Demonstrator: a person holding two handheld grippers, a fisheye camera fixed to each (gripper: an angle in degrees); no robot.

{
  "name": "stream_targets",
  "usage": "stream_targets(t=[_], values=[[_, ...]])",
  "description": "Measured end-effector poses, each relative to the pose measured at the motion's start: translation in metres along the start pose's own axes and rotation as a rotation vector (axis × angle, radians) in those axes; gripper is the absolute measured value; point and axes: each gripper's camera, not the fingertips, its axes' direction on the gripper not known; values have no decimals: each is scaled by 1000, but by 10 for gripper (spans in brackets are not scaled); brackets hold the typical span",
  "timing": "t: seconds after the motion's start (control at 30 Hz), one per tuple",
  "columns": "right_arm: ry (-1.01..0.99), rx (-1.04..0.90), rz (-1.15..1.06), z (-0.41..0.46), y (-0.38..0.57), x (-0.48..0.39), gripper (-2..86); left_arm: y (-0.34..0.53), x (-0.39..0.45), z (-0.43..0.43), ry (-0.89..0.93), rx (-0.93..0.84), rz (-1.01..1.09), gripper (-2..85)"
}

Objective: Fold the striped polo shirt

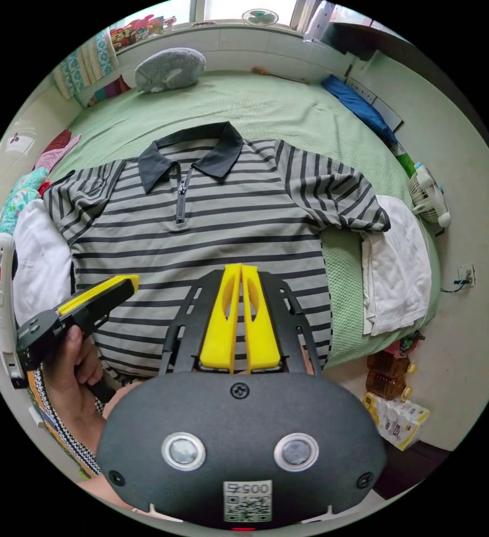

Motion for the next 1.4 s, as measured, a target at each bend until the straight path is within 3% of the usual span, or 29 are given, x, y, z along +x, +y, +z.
stream_targets(t=[0.4, 0.6, 0.8, 1.07, 1.4], values=[[-64, -19, 11, 9, -2, 14, -12, -4, -3, 0, -60, 11, 8, -6], [-60, -25, -95, 18, -4, 8, -12, -8, 2, 2, -28, 47, 111, -6], [-321, 23, -240, 23, 0, 4, -13, -20, 2, 11, -145, 32, 125, -6], [-62, -62, -256, 57, -17, -22, -12, -33, 6, 20, -109, -2, 184, -6], [-46, -198, -295, 97, -33, -45, -12, -42, 0, 36, -99, -84, 181, -7]])
